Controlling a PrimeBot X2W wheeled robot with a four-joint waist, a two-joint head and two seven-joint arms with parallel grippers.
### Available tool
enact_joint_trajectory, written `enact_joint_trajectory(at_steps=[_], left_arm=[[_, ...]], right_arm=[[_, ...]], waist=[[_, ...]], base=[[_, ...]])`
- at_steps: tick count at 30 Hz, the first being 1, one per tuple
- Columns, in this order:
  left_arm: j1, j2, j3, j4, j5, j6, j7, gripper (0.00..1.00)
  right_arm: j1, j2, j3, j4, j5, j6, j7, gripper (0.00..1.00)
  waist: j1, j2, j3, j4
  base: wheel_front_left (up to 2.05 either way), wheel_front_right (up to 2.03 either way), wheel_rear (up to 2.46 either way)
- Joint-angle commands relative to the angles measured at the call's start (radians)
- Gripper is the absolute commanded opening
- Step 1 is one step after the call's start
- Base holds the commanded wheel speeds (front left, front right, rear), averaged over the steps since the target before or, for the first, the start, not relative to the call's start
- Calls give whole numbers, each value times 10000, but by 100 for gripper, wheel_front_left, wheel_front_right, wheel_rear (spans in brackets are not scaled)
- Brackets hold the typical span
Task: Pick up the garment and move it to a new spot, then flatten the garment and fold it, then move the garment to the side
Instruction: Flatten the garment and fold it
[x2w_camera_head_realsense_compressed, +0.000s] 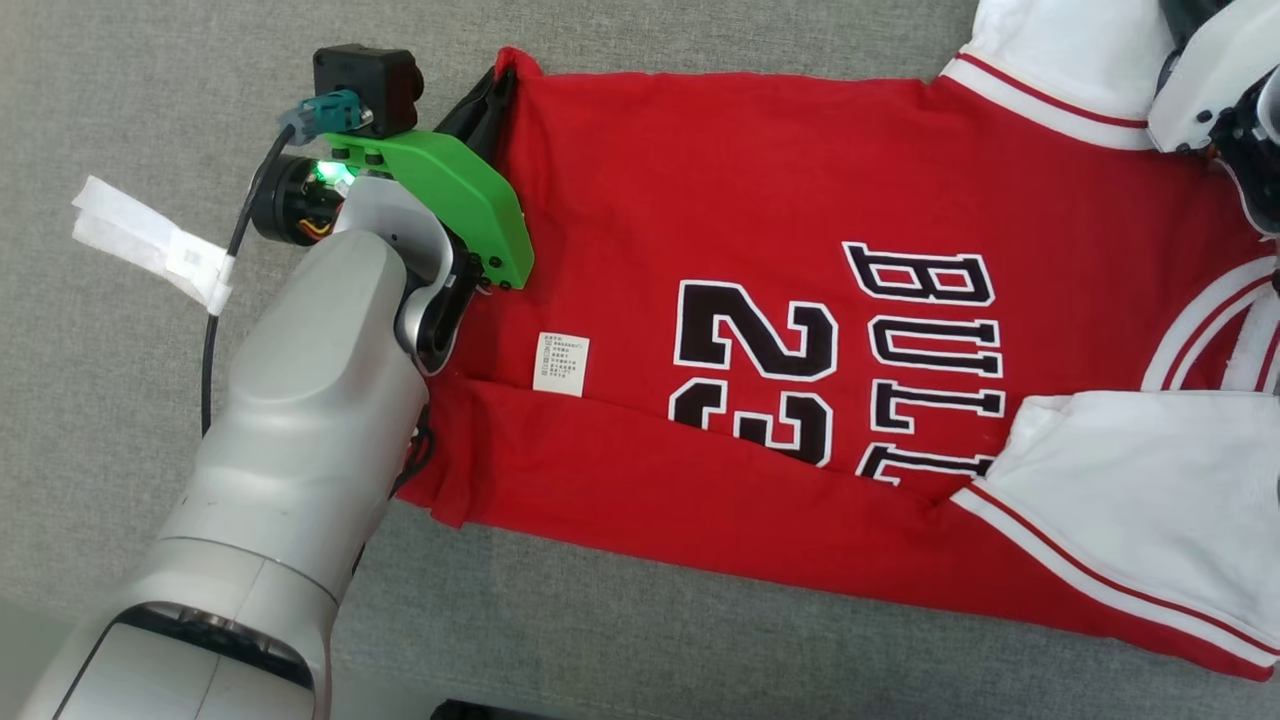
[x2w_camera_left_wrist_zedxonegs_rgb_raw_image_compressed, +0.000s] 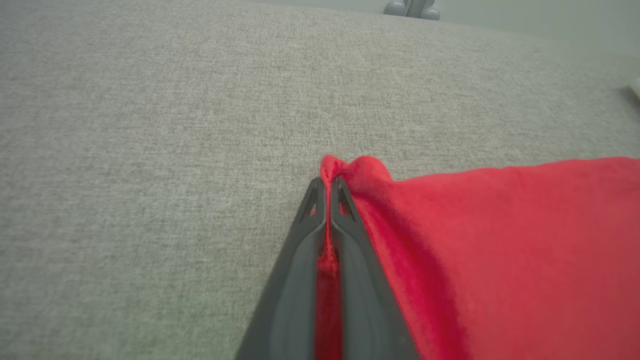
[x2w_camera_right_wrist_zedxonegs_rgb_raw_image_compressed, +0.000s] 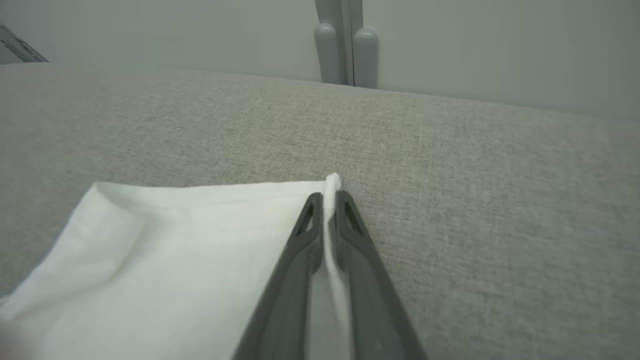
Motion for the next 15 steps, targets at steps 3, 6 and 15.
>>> enact_joint_trajectory(at_steps=[3,6,15], left_arm=[[-140,154,-21,242,-127,-29,-275,0],[-75,348,78,392,-209,-28,-655,0],[545,1114,386,274,-272,53,-1519,0]], right_arm=[[-82,-138,334,-244,177,-13,-505,0],[160,-216,607,-617,376,-13,-1152,0],[1500,-653,868,-2019,1055,-15,-2734,0]], waist=[[-1,-1,-135,-172],[-1,-1,-363,-370],[-1,-1,-1346,-1018]], base=[[0,0,0],[0,0,0],[0,0,0]])
